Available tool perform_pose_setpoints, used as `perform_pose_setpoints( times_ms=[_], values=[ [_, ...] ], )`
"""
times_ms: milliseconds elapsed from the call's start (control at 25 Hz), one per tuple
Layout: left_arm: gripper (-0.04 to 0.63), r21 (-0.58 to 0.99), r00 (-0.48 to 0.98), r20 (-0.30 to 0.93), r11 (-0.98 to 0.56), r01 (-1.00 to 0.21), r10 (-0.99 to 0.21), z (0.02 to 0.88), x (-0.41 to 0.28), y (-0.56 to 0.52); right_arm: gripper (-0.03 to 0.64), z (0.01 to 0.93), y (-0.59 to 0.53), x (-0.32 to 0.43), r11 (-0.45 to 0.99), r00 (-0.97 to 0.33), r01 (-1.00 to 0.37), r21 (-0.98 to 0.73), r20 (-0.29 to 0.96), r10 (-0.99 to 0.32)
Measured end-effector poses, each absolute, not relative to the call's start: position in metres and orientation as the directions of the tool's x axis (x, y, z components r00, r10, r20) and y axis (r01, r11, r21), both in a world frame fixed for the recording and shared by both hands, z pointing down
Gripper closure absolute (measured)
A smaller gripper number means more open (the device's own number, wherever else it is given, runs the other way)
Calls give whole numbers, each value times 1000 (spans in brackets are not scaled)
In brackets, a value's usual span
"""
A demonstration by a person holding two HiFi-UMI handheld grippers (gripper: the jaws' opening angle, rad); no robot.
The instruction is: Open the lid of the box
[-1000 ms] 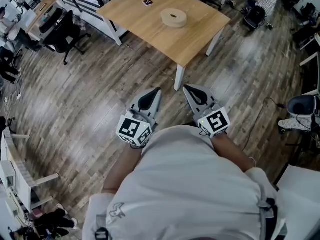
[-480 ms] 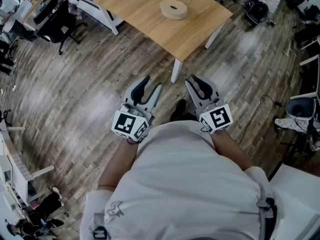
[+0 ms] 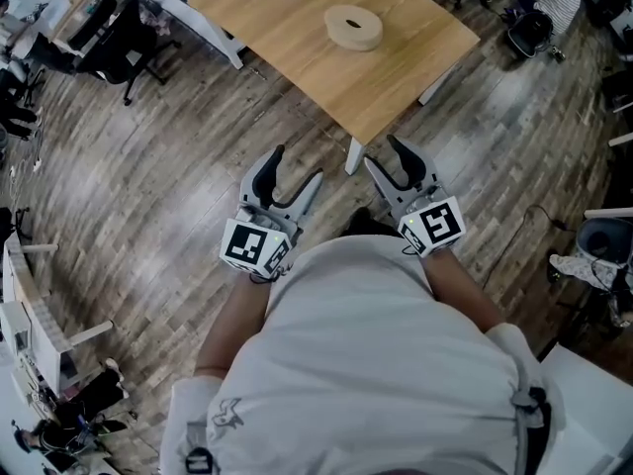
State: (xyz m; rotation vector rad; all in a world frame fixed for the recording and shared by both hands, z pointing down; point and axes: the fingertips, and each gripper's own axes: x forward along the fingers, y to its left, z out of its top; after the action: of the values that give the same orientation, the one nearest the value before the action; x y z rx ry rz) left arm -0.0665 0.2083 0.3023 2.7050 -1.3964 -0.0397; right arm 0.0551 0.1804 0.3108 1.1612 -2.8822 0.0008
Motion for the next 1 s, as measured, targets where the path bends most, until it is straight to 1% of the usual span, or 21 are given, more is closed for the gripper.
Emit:
perform_pose_setpoints(
  times_ms=[320, 600, 840, 1000],
  values=[
    [293, 95, 592, 47, -586, -805, -805, 302, -20, 129, 399, 316, 103, 100, 712, -712, -702, -20, 40, -701],
    [293, 97, 619, 63, -612, -785, -783, 308, 9, 92, 399, 326, 66, 133, 683, -685, -729, -57, 35, -728],
    [293, 99, 635, 78, -628, -772, -768, 314, 18, 70, 399, 329, 50, 143, 664, -666, -745, -59, 38, -745],
    [293, 103, 647, 84, -639, -762, -758, 320, 14, 48, 400, 330, 39, 140, 655, -656, -755, -40, 64, -752]
  ],
)
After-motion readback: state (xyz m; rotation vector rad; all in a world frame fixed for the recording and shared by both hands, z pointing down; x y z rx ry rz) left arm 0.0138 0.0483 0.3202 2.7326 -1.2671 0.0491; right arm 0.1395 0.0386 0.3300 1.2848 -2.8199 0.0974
